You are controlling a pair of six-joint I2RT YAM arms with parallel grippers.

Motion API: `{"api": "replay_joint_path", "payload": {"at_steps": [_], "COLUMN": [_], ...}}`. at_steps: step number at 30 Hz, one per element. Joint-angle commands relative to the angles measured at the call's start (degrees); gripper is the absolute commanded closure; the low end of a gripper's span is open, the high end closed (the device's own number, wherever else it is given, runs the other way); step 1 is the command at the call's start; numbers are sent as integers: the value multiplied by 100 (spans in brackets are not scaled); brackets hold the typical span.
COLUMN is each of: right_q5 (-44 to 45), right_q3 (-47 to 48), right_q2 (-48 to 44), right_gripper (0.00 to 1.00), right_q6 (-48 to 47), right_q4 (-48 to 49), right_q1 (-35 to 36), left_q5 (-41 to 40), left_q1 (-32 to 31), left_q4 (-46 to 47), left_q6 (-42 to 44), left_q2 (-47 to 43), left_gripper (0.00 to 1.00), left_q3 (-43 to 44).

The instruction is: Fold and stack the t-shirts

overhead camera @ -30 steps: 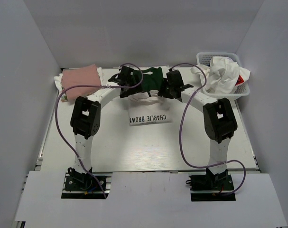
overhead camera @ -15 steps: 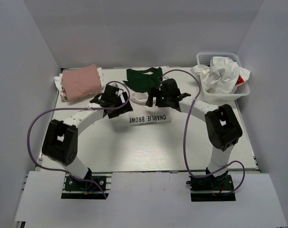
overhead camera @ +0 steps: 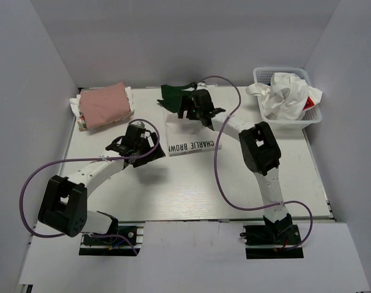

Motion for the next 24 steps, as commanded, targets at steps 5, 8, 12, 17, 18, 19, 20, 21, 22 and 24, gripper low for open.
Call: {"api": "replay_joint_path", "payload": {"at_steps": [5, 8, 12, 17, 18, 19, 20, 21, 22, 24], "right_q5": [786, 821, 813, 14, -100, -345, -661, -899, -997, -1112], "right_q3": [1258, 898, -399, -2781, -2968, -3127, -3485, -3558, -3637, -3665], "right_q2": [55, -392, -1464, -2688, -3011, -3084, -3102, -3137, -3103, -2962], "right_gripper": [10, 10, 10, 10, 10, 10, 10, 10, 10, 10], "right_q6": [6, 102, 479, 630, 612, 595, 577, 559, 559, 524], "right_q4": [174, -168, -740, -644, -618, -591, -591, -591, -583, -573], "right_q1": [-205, -275, -539, -996, -1101, -1119, -1163, -1224, -1234, -1303], "left_q5": [46, 178, 511, 880, 933, 934, 995, 995, 995, 1109], "left_q1": [13, -49, -101, -101, -101, -101, -101, -101, -101, -101], "left_q4": [268, 427, 725, 1269, 1331, 1384, 1385, 1437, 1437, 1516], "left_q6": [105, 158, 220, 273, 273, 273, 273, 273, 273, 273], "left_q2": [118, 338, 778, 1313, 1393, 1490, 1586, 1787, 1876, 2078], "left_gripper": [0, 0, 0, 9, 11, 13, 14, 17, 20, 30], "left_q3": [161, 311, 557, 610, 671, 672, 759, 864, 917, 1084]}}
